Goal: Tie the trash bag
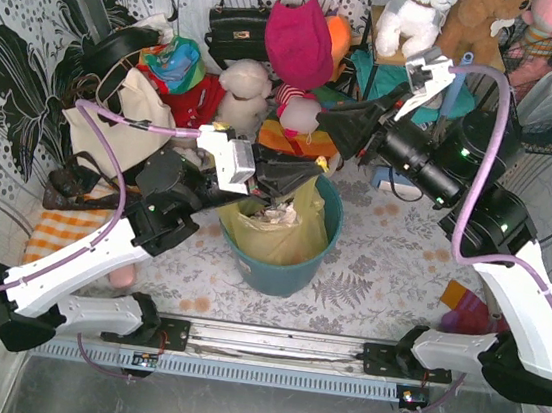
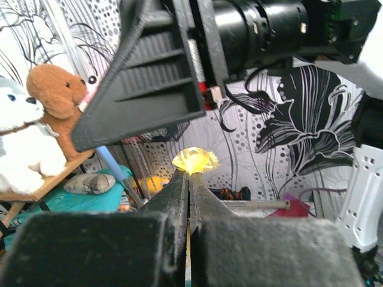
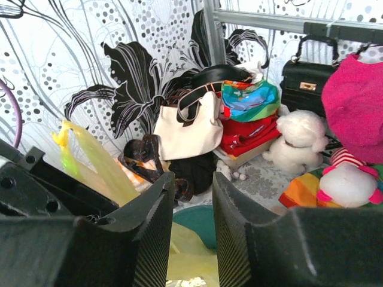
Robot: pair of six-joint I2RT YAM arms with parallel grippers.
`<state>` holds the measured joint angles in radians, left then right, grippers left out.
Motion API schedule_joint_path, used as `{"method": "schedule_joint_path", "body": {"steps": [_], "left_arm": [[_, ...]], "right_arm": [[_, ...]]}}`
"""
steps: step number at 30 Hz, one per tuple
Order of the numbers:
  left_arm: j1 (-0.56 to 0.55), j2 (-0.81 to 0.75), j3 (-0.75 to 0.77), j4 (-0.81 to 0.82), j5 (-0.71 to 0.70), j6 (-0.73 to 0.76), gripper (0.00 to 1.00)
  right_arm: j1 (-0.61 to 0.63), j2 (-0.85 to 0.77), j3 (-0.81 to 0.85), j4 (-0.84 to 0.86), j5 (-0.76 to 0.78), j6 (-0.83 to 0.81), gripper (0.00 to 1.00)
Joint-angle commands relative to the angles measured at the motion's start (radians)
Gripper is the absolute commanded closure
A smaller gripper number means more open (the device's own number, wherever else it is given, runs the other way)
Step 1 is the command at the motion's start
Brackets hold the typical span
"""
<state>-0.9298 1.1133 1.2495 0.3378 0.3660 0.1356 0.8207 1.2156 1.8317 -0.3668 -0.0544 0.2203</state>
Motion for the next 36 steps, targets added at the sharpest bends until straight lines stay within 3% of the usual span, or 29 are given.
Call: {"method": "schedule_joint_path", "body": {"steps": [1, 6, 13, 20, 26, 30, 36], "left_arm": [[-0.001, -0.045, -0.06, 0.047, 0.039, -0.041, 1.0], [-0.001, -0.069, -0.083, 0.041, 0.102, -0.043, 1.0], [-0.001, -0.097, -0.109, 0.044, 0.134, -0.061, 1.0], [-0.001, -0.098, -0.11, 0.066, 0.145, -0.078, 1.0], [-0.001, -0.1, -0.11, 0.064, 0.14, -0.082, 1.0], [-0.001, -0.102, -0.108, 0.066, 0.128, -0.086, 1.0], [-0.001, -0.097, -0.107, 0.07, 0.127, -0.088, 1.0]], "right_arm": [[0.005, 0.034, 0.061, 0.014, -0.104, 0.014, 0.68], [0.005, 0.103, 0.118, 0.012, -0.236, 0.027, 0.64], [0.005, 0.196, 0.195, 0.058, -0.479, 0.058, 0.44], [0.005, 0.328, 0.306, 0.107, -0.658, 0.139, 0.35], [0.006, 0.4, 0.347, 0.164, -0.725, 0.207, 0.32], [0.006, 0.427, 0.366, 0.152, -0.755, 0.217, 0.37], [0.017, 0.438, 0.372, 0.141, -0.771, 0.213, 0.37]]}}
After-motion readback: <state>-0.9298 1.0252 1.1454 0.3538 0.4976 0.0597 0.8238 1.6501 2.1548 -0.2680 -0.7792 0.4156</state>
